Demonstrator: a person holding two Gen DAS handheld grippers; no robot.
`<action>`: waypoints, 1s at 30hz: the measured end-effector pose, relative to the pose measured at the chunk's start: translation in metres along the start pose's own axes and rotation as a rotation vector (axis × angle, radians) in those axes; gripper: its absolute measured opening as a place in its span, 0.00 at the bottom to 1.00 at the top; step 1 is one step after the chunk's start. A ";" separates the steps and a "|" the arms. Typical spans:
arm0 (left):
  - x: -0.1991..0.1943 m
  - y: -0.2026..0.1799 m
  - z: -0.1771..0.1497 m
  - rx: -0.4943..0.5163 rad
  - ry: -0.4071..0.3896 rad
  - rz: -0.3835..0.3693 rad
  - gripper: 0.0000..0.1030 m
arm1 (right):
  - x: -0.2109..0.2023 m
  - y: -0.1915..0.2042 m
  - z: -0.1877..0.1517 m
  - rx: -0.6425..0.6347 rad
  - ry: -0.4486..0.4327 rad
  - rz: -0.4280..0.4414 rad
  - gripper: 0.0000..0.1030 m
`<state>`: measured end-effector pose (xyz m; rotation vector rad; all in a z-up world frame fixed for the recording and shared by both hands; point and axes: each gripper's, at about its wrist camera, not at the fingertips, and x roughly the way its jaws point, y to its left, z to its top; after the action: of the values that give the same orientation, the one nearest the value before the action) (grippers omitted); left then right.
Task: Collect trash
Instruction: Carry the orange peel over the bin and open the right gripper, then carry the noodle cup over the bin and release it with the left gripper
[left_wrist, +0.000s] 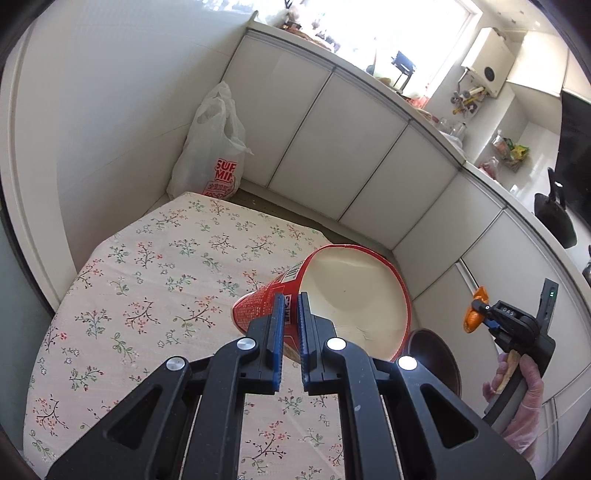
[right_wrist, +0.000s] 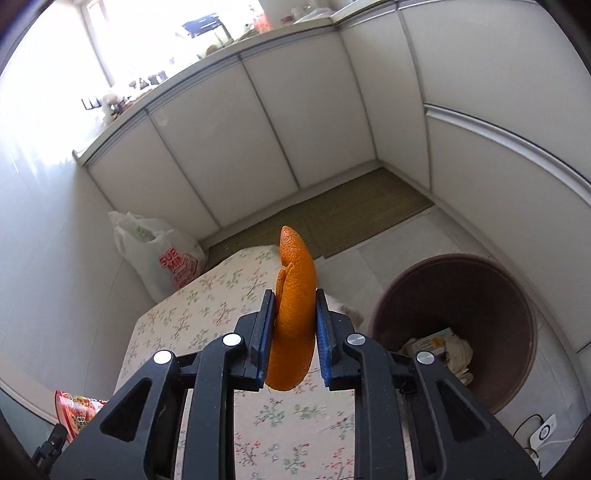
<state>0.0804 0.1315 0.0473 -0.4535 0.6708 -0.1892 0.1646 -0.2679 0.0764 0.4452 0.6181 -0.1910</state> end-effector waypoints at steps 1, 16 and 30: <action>0.003 -0.004 -0.001 0.007 0.004 -0.005 0.07 | -0.004 -0.009 0.003 0.009 -0.018 -0.017 0.19; 0.043 -0.105 -0.020 0.140 0.048 -0.117 0.07 | -0.039 -0.093 0.014 -0.074 -0.300 -0.349 0.74; 0.123 -0.256 -0.038 0.195 0.146 -0.306 0.07 | -0.071 -0.188 0.027 0.047 -0.379 -0.566 0.93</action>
<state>0.1445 -0.1469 0.0716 -0.3553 0.7159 -0.5768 0.0652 -0.4440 0.0733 0.2581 0.3523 -0.8112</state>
